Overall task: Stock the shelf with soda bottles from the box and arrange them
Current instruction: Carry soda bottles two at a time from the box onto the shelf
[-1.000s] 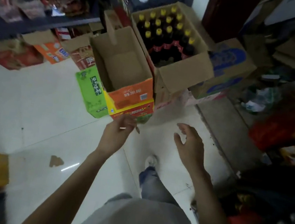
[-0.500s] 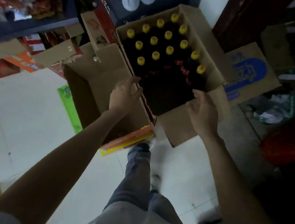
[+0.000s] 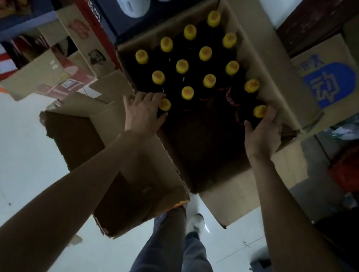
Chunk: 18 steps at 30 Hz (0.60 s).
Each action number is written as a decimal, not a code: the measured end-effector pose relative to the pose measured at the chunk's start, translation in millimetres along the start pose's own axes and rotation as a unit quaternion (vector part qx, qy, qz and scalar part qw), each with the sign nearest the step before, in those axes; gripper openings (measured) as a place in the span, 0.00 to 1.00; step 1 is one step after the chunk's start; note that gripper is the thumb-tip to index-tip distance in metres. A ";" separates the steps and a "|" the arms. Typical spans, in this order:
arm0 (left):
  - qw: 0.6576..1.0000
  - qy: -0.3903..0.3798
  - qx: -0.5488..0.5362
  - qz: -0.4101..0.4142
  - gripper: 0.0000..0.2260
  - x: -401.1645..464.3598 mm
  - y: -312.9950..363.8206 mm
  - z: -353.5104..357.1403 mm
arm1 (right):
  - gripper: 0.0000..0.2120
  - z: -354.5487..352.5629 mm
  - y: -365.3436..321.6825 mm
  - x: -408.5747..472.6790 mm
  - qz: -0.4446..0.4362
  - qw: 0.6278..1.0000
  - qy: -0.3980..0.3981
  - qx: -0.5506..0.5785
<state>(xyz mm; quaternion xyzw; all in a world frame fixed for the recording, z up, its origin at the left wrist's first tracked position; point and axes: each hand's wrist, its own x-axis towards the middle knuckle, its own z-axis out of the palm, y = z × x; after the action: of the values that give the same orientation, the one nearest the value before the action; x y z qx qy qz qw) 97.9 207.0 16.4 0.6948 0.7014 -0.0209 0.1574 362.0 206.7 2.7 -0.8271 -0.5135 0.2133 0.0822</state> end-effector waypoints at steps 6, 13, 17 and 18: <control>0.999 0.033 0.018 0.013 0.17 6.0 -0.6 3.4 | 0.23 13.5 2.4 14.8 0.019 0.996 0.021 0.089; 0.980 0.111 -0.007 0.164 0.15 -16.2 -3.1 -20.0 | 0.19 -6.8 -5.4 -22.0 0.037 0.979 0.121 0.160; 0.942 0.173 -0.116 0.263 0.15 -36.3 12.9 -70.3 | 0.18 -58.9 -12.2 -70.5 -0.013 0.937 0.208 0.281; 0.930 0.179 -0.149 0.284 0.15 -43.3 23.2 -84.4 | 0.16 -74.2 -14.3 -85.0 -0.024 0.926 0.217 0.307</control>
<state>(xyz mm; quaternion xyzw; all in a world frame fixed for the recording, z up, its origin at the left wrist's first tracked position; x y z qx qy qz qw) 103.9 186.8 111.7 0.8260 0.4860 0.2541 0.1299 350.3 144.2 97.0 -0.7751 -0.4121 0.1736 0.4464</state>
